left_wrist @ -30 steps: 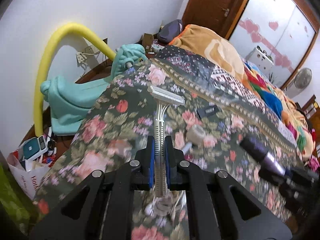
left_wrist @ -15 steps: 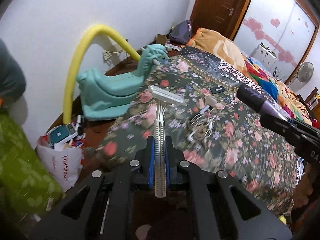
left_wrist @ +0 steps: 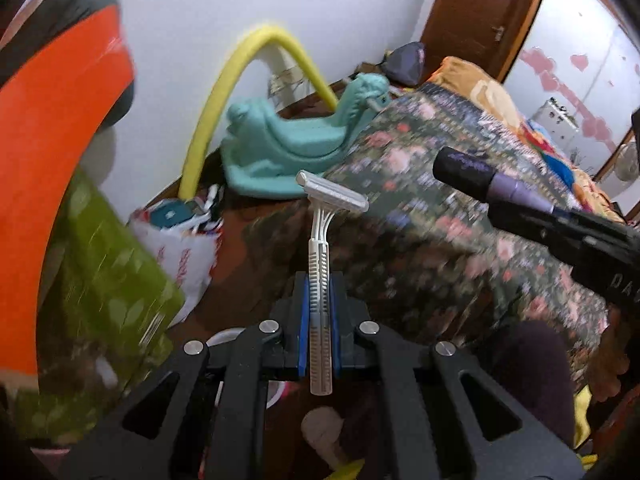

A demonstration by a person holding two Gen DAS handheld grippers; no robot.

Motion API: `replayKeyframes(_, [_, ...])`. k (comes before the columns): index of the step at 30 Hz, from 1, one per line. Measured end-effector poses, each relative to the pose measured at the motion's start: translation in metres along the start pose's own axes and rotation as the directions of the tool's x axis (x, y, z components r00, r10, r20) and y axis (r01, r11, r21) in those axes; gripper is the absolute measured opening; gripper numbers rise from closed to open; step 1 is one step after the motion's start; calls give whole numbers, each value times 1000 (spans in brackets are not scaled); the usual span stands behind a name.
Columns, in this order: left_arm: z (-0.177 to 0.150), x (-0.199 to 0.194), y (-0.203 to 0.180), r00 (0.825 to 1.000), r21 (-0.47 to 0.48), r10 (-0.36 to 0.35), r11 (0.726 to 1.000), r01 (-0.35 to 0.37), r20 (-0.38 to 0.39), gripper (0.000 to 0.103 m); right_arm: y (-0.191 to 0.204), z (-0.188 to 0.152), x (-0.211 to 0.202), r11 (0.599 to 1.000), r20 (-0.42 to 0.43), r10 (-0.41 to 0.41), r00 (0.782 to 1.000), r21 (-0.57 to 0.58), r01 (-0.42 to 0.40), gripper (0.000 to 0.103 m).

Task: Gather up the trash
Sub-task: 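Carry the razor with the left tool over the bin and open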

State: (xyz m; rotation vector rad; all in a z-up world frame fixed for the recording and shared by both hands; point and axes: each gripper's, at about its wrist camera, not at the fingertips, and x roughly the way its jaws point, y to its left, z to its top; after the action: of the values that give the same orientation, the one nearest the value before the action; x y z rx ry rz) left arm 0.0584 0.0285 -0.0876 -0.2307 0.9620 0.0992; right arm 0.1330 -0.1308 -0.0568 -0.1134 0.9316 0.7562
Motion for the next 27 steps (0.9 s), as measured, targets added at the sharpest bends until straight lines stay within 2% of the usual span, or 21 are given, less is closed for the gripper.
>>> replayKeyframes(6, [-42,10,39,998,-58,7,998,-11,-64,8,39,-17,27,998,-72,11,997,-59,-15,20])
replayKeyframes(7, [-48,12,45,997,-65,9,998,-14,-73,8,46,-21,31,998,-85,11,996,-66,-17,18])
replayKeyframes(8, [-55,16,51,996,-75,9,997,-15,-85,8,50,-23,36,997,-99,13,995,-75,-20,10])
replayKeyframes(12, [-78,30,74,993,-108,9,994,-22,-114,8,71,-32,57,994,-150,8,989,-108,-24,9])
replayKeyframes(20, [-101,54,103,983,-158,25,986,-54,-179,8,102,-40,101,990,-235,24,972,-132,-56,9])
replayKeyframes(27, [-105,78,119,976,-183,46,979,-86,-214,8,118,-41,124,984,-302,42,952,-153,-92,9])
